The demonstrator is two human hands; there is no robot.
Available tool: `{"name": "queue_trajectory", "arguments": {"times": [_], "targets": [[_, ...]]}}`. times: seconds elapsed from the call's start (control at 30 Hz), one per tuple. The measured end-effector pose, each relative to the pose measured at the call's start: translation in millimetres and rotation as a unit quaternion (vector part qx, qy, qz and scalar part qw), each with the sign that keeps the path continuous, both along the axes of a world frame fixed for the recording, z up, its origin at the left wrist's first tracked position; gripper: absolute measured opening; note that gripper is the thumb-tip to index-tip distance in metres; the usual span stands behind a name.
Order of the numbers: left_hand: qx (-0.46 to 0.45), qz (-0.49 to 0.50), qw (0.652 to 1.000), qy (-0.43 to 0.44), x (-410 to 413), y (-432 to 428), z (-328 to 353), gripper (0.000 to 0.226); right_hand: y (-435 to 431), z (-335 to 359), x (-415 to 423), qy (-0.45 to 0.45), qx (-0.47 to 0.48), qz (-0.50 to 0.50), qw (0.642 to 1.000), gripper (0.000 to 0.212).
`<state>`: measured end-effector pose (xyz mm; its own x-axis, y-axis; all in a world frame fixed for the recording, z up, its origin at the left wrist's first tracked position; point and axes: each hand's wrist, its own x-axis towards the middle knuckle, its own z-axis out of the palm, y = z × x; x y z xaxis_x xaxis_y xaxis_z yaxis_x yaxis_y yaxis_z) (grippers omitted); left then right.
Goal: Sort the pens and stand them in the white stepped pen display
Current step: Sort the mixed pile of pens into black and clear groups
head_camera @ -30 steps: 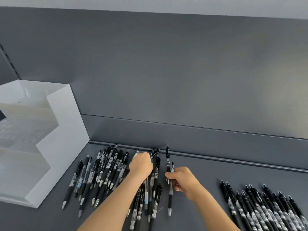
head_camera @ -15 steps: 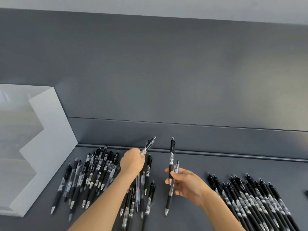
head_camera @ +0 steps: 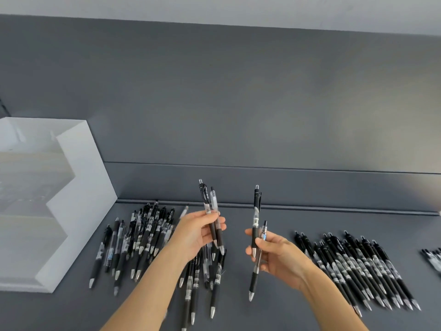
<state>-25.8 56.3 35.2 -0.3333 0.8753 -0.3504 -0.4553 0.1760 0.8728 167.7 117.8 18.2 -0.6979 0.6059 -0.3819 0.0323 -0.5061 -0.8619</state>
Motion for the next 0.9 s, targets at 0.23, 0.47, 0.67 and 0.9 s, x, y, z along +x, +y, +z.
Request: {"name": "queue_trajectory", "arguments": {"times": [0.23,0.47,0.67,0.9], "targets": [[-0.011,-0.089,0.996,-0.014,32.2,-4.0,-8.8,0.015,-17.9,1.9,30.8,-0.002,-0.001,-0.039,0.999,0.026],[-0.036,-0.116,0.992,0.038,70.9,-1.2,-13.3,0.013,-13.8,7.0,70.8,-0.074,0.034,-0.066,0.994,0.015],[-0.072,-0.106,0.985,0.114,123.6,4.5,-20.4,0.008,-1.3,2.3,128.9,-0.163,0.088,-0.047,0.982,0.015],[-0.087,-0.065,0.989,0.099,202.0,19.2,-20.7,0.009,27.7,4.3,210.2,-0.223,0.124,0.012,0.967,0.008]]}}
